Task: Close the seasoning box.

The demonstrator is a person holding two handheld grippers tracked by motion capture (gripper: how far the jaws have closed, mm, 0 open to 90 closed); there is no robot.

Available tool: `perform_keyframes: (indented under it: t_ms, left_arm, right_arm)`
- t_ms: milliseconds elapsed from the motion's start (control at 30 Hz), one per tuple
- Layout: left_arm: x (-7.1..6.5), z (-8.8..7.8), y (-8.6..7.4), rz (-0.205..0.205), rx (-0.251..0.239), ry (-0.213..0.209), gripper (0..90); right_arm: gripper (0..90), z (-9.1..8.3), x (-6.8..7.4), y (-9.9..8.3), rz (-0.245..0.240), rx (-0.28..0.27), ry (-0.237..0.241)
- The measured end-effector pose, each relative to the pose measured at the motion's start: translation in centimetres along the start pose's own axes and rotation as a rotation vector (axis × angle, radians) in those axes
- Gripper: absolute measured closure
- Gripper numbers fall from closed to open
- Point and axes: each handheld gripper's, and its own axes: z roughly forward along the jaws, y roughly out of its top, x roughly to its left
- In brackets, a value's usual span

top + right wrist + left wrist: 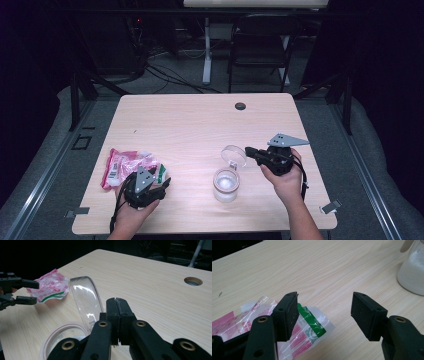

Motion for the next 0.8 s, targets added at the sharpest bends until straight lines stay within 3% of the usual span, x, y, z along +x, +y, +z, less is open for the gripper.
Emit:
perform_keyframes:
  t_ms: [267, 433, 800]
  left_arm:
    - [-0.2, 0.0, -0.1, 0.01, -0.001, -0.002, 38.8]
    - [-0.2, 0.1, -0.2, 0.018, 0.007, -0.006, 38.9]
    - [0.1, 0.0, -0.3, 0.008, 0.005, -0.003, 38.9]
  right_arm:
    - [88.5, 0.3, 0.3, -0.1, -0.02, 0.012, 0.023]
    - [87.7, 1.1, 0.8, -0.4, -0.044, 0.04, 0.061]
    - [85.0, 2.3, 1.7, -0.8, -0.071, 0.074, 0.092]
